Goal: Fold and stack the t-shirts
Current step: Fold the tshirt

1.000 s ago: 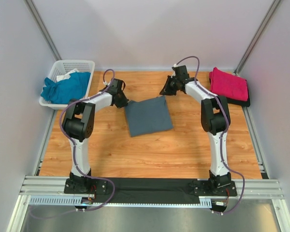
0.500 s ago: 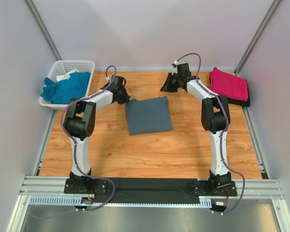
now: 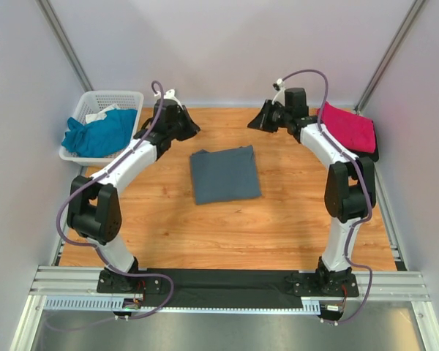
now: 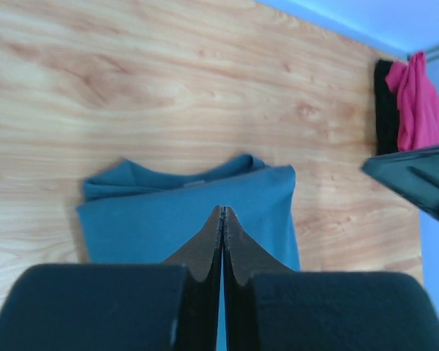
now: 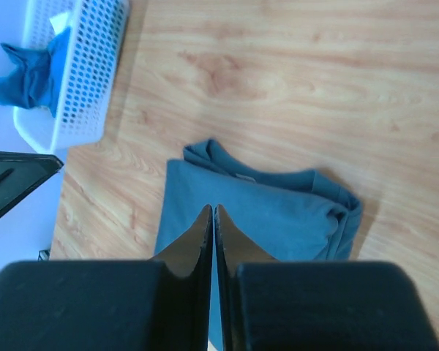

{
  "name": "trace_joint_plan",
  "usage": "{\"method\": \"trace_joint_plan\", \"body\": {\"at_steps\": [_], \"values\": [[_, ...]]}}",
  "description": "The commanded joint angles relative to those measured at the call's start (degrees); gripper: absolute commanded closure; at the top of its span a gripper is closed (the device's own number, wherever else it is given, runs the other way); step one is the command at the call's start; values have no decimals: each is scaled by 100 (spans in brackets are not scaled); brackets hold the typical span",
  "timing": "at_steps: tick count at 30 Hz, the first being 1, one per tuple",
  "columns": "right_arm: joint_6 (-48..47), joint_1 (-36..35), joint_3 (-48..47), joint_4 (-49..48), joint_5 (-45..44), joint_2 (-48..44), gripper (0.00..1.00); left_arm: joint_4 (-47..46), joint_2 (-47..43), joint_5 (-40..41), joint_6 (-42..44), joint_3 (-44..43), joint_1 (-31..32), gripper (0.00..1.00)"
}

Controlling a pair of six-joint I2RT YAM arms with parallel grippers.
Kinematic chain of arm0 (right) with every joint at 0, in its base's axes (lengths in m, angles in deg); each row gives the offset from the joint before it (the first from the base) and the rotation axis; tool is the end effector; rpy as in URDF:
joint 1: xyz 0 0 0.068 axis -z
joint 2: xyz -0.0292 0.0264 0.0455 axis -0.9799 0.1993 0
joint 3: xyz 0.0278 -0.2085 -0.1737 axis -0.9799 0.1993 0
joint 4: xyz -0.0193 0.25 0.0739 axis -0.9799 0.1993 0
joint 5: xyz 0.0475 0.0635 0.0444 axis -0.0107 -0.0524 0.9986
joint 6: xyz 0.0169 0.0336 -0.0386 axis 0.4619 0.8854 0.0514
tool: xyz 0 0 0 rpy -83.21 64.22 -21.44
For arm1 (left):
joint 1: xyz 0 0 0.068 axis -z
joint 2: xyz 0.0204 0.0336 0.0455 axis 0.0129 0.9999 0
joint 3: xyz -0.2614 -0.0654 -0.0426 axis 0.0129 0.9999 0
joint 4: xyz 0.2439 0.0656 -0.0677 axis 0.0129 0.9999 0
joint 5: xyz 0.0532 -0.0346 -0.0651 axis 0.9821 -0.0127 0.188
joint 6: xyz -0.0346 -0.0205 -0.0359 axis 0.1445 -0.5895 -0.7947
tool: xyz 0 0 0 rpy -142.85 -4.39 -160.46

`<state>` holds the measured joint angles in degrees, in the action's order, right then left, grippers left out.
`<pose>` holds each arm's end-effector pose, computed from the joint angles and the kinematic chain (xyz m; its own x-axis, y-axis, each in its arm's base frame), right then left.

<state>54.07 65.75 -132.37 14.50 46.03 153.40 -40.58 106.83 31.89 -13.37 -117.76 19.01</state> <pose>0.4448 0.1188 0.2840 -0.7432 0.2431 -0.6233 -0.2914 0.7210 0.6286 0.3785 -0.1387 0.3040 -0.5889 -0.4505 -0.6710 0.0369 0.8144 -0.5792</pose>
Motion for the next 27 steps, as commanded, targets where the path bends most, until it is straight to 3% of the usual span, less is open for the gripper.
{"method": "trace_joint_plan", "body": {"at_steps": [1,6,12,19,27], "values": [[123,-69,502,-285,190,288,97,-310,335,-240,-343,424,248,100],[369,-78,660,-539,349,701,100,-539,1117,-135,-1100,619,196,100],[159,-52,476,-259,-116,1194,100,-416,1795,-74,-1294,346,143,100],[229,10,467,-277,-284,1581,100,23,2226,-135,-1066,-234,108,100],[-17,19,511,109,-267,941,99,498,1840,-293,-337,-656,117,100]]}}
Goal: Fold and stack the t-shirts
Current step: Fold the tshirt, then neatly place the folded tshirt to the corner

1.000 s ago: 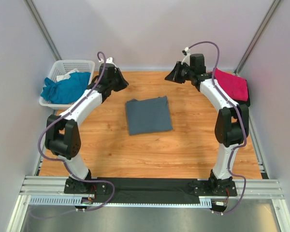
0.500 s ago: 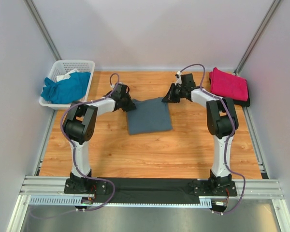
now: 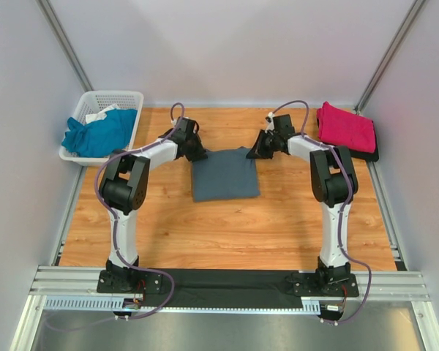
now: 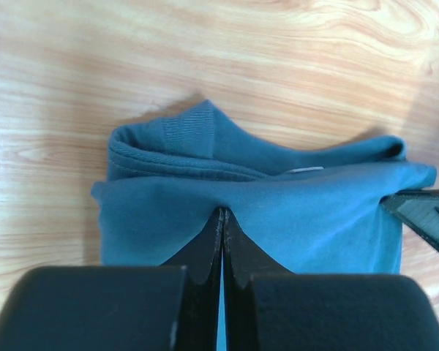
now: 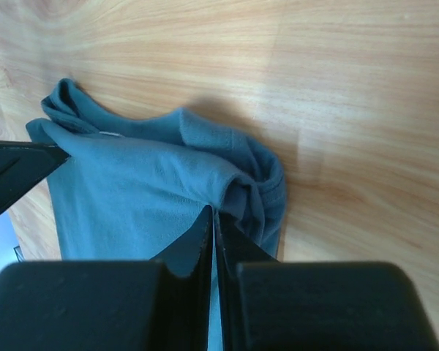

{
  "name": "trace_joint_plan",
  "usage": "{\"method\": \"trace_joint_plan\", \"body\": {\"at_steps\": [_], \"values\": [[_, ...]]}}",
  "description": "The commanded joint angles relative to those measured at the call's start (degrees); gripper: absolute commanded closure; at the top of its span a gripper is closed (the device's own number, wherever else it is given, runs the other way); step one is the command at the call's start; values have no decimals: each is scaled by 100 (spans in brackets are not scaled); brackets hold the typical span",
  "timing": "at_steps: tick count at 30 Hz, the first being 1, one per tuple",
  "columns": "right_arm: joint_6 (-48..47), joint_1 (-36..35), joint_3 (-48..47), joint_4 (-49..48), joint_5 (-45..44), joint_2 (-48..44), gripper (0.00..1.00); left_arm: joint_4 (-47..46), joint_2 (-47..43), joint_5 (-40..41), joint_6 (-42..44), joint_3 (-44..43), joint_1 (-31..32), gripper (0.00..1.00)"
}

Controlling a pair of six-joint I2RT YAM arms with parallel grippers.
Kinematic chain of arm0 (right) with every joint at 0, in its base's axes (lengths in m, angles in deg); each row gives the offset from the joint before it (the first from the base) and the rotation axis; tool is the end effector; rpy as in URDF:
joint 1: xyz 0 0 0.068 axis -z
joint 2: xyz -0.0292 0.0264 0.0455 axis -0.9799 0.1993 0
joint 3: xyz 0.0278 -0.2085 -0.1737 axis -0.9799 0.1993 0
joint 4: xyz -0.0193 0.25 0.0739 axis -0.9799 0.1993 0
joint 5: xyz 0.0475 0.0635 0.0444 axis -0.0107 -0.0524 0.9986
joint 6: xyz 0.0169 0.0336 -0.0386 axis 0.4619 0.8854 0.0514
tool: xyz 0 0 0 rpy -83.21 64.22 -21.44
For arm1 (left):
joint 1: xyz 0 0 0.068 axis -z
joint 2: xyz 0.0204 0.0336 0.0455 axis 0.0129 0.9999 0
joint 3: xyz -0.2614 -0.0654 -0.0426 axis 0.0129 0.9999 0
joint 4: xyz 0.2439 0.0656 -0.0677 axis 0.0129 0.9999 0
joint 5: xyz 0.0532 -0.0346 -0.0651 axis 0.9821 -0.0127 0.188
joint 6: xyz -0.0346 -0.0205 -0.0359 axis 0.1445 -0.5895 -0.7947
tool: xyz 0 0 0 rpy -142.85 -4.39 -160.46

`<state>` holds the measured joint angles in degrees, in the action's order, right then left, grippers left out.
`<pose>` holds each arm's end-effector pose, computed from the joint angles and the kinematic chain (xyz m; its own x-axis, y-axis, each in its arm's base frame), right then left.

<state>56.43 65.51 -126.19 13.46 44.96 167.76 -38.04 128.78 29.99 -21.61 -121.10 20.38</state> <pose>0.4558 0.1227 0.1379 -0.9082 0.2390 -0.3435 -0.0388 0.7693 0.6377 0.4220 -0.1671 0.1613 -0.7882 -0.4740 -0.3927 -0.2237 0.8150 -0.5346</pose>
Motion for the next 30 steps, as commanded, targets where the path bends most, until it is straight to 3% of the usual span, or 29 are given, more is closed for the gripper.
{"method": "trace_joint_plan", "body": {"at_steps": [1,2,4,5,7,8,9,17,25,30], "values": [[-297,43,-72,276,-133,-784,95,358,-573,-155,697,-383,-21,100],[-332,43,-37,320,-98,-934,83,463,-706,-121,769,-409,-21,100],[-473,43,129,522,7,-1416,66,735,-1117,107,901,-418,-21,76],[-508,43,243,627,25,-1576,43,806,-1242,177,919,-383,-21,63],[-508,43,750,680,-106,-2093,21,956,-1653,222,1006,-235,-29,21],[-482,43,911,681,-185,-2261,5,957,-1778,179,1050,-147,-29,1],[-464,43,1112,655,-368,-2385,0,957,-1910,91,1068,-59,-29,0],[-395,42,2115,173,-906,-2606,0,1202,-3412,239,1341,1189,-29,1],[10,-28,2292,-399,-845,-2000,1,1703,-4783,1135,1245,2130,-29,1],[230,-133,2257,-752,-617,-1657,5,1756,-5119,1347,1183,2368,-38,1]]}}
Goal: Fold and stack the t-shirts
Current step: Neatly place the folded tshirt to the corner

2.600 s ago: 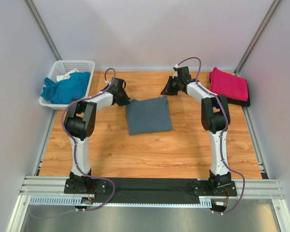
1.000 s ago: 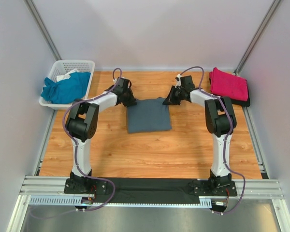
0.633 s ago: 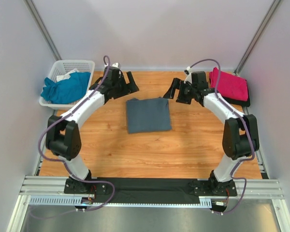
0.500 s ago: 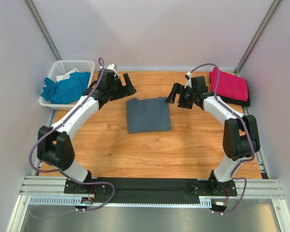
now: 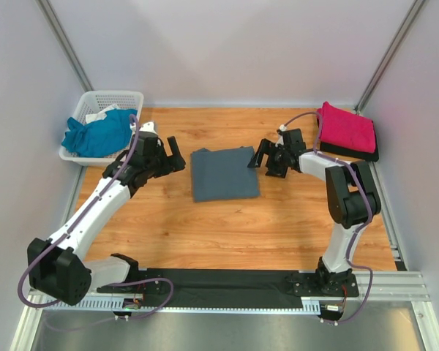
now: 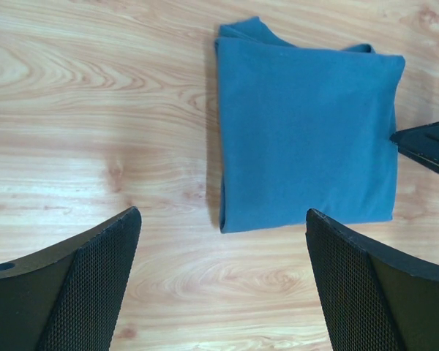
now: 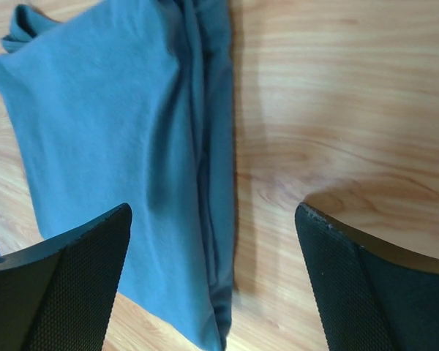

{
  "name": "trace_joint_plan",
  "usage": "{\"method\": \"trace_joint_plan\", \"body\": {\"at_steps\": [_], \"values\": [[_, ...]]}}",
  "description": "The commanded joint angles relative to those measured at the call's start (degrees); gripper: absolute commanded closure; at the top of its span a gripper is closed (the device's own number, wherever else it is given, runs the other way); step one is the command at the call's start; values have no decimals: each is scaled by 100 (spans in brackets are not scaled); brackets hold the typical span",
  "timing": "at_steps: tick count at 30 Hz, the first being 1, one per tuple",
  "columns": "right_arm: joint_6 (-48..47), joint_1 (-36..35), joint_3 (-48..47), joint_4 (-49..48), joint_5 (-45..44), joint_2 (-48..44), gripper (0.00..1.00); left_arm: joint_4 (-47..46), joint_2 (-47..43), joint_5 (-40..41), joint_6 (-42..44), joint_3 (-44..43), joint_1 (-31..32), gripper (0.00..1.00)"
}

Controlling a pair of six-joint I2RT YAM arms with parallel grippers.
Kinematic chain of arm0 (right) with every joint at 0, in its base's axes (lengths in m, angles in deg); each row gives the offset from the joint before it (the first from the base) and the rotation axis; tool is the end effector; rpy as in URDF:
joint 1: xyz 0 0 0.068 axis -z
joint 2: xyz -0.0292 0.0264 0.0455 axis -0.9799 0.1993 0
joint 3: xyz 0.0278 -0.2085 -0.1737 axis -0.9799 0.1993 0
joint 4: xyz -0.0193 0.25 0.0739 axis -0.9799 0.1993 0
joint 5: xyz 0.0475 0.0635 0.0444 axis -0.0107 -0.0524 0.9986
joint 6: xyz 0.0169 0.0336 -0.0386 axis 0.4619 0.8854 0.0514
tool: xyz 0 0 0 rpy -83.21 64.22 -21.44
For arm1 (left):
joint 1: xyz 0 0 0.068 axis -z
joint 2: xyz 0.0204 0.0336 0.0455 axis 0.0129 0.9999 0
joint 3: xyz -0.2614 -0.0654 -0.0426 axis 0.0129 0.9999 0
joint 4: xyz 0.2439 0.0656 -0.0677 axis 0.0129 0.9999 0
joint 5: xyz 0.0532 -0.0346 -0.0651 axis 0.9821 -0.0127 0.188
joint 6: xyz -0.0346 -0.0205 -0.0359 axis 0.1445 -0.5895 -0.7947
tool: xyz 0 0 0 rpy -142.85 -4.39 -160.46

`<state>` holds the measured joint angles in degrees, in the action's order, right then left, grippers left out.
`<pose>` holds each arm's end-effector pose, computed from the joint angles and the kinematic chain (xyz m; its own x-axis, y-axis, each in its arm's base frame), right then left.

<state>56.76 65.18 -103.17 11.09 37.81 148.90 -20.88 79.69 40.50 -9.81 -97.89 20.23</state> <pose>0.3717 0.1015 0.1575 -0.8933 0.2698 -0.3596 0.0268 0.8304 0.5565 0.2505 -0.0931 0.3033 -0.6648 -0.3590 -0.6551 -0.0998 0.9118 -0.3984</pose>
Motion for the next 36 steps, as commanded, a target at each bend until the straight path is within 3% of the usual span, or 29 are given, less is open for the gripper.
{"method": "trace_joint_plan", "body": {"at_steps": [1,8,15,18,19,21,22,27,32,36], "values": [[215,-118,-79,-533,90,334,7,84,-210,331,-6,55,-32,1],[382,-276,-53,-551,-129,633,13,172,-183,419,-42,38,-58,1],[232,-583,-396,117,-868,897,30,85,-324,463,11,169,-128,1],[268,-680,-387,117,-1096,967,50,-3,-464,463,20,284,-181,1],[276,-681,-413,213,-1175,1011,66,-38,-500,454,29,327,-216,2],[163,-681,-597,345,-1342,1064,84,-117,-622,419,11,441,-243,2],[127,-672,-685,572,-1421,1108,100,-144,-658,410,-6,486,-277,2],[-941,-593,-1449,1092,-2080,1029,100,-240,-939,322,63,706,-366,2],[-1990,-172,-3133,2224,-3133,1266,100,-250,-1185,348,353,873,-401,2],[-2586,214,-4156,2893,-3190,1459,100,-179,-1282,401,398,864,-418,1]]}}
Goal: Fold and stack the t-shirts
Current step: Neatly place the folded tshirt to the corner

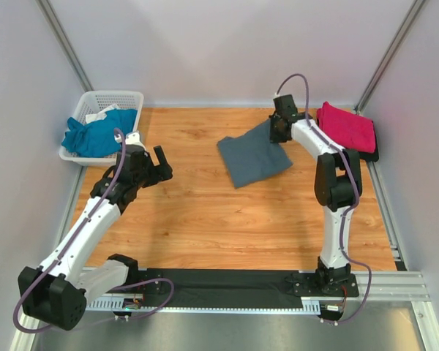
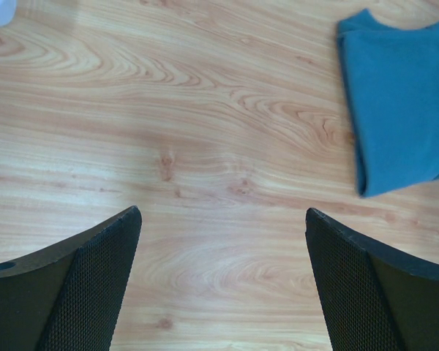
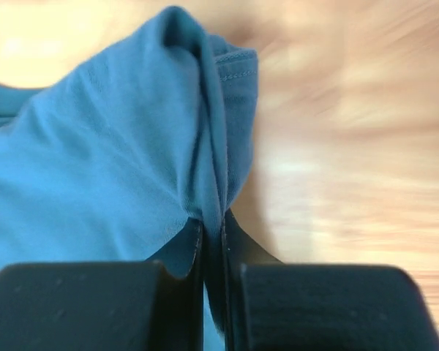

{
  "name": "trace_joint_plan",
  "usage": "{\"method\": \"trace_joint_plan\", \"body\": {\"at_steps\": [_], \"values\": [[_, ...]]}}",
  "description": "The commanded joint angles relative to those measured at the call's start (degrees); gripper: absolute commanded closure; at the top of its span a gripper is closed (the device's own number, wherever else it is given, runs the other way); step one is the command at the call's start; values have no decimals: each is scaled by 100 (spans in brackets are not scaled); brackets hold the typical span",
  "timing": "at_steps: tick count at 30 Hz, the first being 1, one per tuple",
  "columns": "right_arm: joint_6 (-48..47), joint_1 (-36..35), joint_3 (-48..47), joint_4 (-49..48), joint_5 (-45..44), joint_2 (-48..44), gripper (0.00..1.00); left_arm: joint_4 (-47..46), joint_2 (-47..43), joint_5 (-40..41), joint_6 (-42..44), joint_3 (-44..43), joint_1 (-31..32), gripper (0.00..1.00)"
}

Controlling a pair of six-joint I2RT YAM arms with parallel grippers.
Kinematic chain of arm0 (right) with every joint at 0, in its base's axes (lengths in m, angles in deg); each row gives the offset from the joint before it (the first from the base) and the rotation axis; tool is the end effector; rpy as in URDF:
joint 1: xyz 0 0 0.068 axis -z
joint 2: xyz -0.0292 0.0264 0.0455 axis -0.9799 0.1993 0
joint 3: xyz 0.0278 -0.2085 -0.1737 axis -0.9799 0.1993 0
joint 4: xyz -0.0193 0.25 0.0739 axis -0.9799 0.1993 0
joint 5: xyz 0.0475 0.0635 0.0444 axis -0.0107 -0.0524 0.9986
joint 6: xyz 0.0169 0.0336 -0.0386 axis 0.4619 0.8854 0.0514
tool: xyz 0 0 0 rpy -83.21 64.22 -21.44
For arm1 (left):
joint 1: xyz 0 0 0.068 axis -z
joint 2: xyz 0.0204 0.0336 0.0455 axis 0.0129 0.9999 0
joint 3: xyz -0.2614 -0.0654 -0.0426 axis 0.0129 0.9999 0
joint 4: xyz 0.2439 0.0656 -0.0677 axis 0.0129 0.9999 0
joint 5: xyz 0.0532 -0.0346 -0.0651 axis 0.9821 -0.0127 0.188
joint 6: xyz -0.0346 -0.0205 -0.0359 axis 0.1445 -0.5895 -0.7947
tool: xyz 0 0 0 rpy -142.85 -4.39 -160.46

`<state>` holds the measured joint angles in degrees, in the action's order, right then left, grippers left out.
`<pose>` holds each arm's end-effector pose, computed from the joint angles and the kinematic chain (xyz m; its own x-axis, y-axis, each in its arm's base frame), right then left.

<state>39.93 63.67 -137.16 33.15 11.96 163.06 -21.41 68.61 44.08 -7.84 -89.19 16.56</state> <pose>0.4550 0.1178 0.2080 -0.8298 0.0204 -0.5577 -0.0244 0.9970 0.0728 0.2150 -0.0618 0.2965 -0.5855 -0.3843 -0.7138 -0.1584 0.9178 -0.3642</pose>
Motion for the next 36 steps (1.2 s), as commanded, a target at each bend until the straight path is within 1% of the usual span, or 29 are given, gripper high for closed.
{"method": "trace_joint_plan", "body": {"at_steps": [1,4,5,6,8,9,11,17,21,26,28,36], "values": [[-1002,428,-976,767,-577,87,99,-153,-191,51,201,3,-51,1],[-1318,586,-1733,1127,-831,359,99,-241,-157,78,157,12,-69,1],[-1502,613,-1917,1207,-1119,464,100,-267,-96,95,148,-6,-69,1],[-1564,656,-2311,1286,-1252,553,100,-276,-51,104,140,-15,-86,1],[-1679,709,-2708,1497,-1620,860,100,-267,115,96,157,-111,-130,1],[-1731,770,-3049,1558,-1744,948,100,-241,186,95,166,-172,-148,1],[-1785,867,-3324,1699,-1920,1168,99,-171,396,113,201,-356,-183,1],[-2206,1105,-3589,1392,-1878,1204,100,-118,949,34,149,-761,-227,1],[-2548,1140,-3695,1208,-1746,1160,100,-109,1363,-124,26,-999,-236,3],[-3138,1175,-3844,953,-2167,1160,100,31,1899,-379,-19,-1420,-236,5],[-3226,1245,-3853,883,-2115,1107,100,58,2049,-475,8,-1543,-236,5],[-3244,1351,-3809,751,-1965,738,100,-135,2146,-669,-27,-1535,-236,6]]}}
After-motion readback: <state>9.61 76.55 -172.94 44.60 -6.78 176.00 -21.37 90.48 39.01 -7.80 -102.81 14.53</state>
